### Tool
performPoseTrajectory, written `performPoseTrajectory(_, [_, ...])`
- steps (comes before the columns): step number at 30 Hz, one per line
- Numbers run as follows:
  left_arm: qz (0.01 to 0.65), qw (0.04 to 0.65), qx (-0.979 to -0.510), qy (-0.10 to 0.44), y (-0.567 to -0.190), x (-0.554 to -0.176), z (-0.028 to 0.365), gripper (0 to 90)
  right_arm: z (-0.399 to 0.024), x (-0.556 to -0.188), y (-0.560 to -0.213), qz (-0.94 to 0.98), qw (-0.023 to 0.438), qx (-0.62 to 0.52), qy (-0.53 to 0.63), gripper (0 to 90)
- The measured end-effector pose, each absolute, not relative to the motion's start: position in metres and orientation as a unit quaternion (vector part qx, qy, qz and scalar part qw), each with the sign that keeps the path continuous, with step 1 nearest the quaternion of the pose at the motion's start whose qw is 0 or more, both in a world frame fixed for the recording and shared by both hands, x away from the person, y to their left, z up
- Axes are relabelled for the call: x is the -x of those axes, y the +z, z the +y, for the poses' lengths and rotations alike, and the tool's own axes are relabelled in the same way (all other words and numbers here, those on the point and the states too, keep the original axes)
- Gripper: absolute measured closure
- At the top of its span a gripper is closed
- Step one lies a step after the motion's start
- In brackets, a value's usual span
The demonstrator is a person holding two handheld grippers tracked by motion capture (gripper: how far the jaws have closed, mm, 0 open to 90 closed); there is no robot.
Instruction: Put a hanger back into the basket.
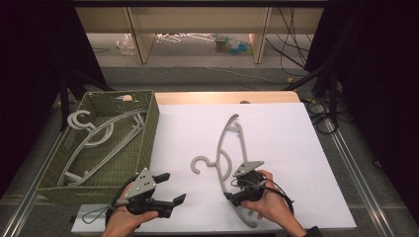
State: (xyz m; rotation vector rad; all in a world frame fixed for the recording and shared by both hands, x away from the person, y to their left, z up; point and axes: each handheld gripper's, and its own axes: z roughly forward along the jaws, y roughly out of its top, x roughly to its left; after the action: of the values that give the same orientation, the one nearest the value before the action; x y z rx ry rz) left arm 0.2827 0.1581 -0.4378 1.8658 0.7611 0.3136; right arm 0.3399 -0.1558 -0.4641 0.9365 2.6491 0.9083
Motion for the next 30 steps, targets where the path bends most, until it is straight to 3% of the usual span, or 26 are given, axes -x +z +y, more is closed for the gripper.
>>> performPoseTrajectory(6, [0.315,0.526,-0.778,0.138,-0.438,-0.282,0.159,16.5,-0.148,-0.346,-0.468,0.905,0.072,-0.317,0.276,38.8])
performPoseTrajectory(18, [0.317,0.525,-0.776,0.149,-0.437,-0.282,0.161,17.4,-0.128,-0.356,-0.47,0.921,0.048,-0.301,0.243,45.4])
performPoseTrajectory(20, [0.32,0.527,-0.773,0.149,-0.438,-0.282,0.162,18.0,-0.125,-0.358,-0.469,0.93,0.059,-0.289,0.221,52.6])
performPoseTrajectory(25, [0.319,0.527,-0.773,0.151,-0.439,-0.283,0.162,18.0,-0.123,-0.364,-0.467,0.932,0.046,-0.294,0.205,56.5])
performPoseTrajectory(30, [0.317,0.523,-0.777,0.15,-0.439,-0.283,0.162,19.1,-0.129,-0.373,-0.466,0.931,0.03,-0.301,0.206,70.5])
